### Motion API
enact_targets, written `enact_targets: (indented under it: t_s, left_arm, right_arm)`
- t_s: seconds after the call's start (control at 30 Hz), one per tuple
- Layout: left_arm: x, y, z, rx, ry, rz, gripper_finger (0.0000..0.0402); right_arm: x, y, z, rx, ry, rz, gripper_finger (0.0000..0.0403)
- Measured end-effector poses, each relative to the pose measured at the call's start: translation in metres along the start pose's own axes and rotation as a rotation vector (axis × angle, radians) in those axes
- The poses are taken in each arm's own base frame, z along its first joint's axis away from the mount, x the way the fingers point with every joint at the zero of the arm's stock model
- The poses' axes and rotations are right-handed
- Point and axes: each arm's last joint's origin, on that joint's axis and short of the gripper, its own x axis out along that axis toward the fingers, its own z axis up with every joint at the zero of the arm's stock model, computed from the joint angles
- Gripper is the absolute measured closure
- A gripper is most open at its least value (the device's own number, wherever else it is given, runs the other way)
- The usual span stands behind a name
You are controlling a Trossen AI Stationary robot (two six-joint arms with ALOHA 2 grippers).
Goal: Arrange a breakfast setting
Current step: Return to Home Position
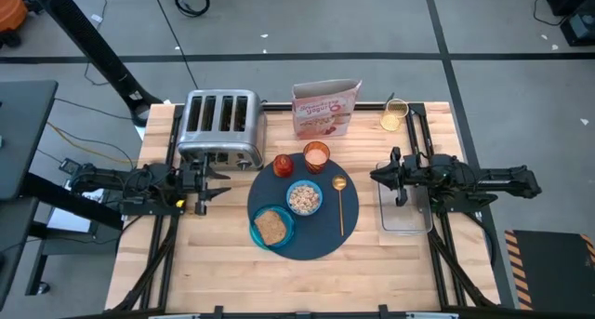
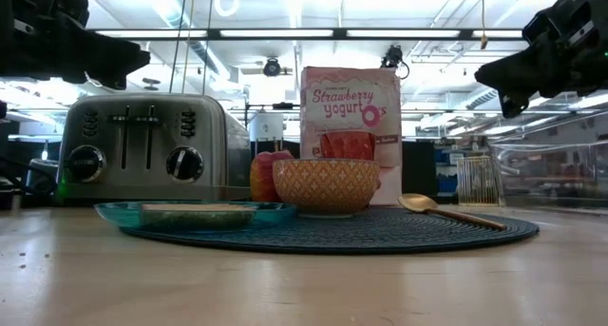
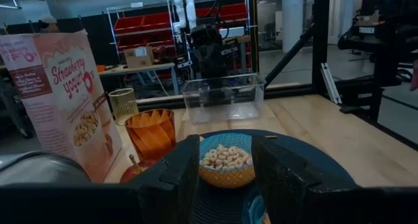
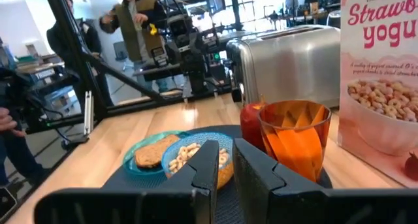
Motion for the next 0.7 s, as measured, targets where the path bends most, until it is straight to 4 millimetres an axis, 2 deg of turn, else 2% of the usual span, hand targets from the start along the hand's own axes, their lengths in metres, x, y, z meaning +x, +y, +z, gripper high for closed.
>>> enact_targets:
  t_s: [0.43, 0.6, 0.7]
  left_arm:
    - [0.0001, 0.0002, 0.0010, 0.038, -0.011, 0.001, 0.0255]
    - [0.0001, 0.0002, 0.0016, -0.281, -0.020, -0.003, 0.0255]
    - [0.0001, 0.0002, 0.0019, -0.381, -0.023, -0.004, 0.0255]
  right_arm:
    - [0.0000, 0.0007, 0.0006, -0.016, -0.004, 0.020, 0.0348]
    - [0.0000, 0.0007, 0.0006, -0.015, -0.004, 0.020, 0.0348]
    - [0.0000, 0.0007, 0.0006, -0.015, -0.004, 0.020, 0.0348]
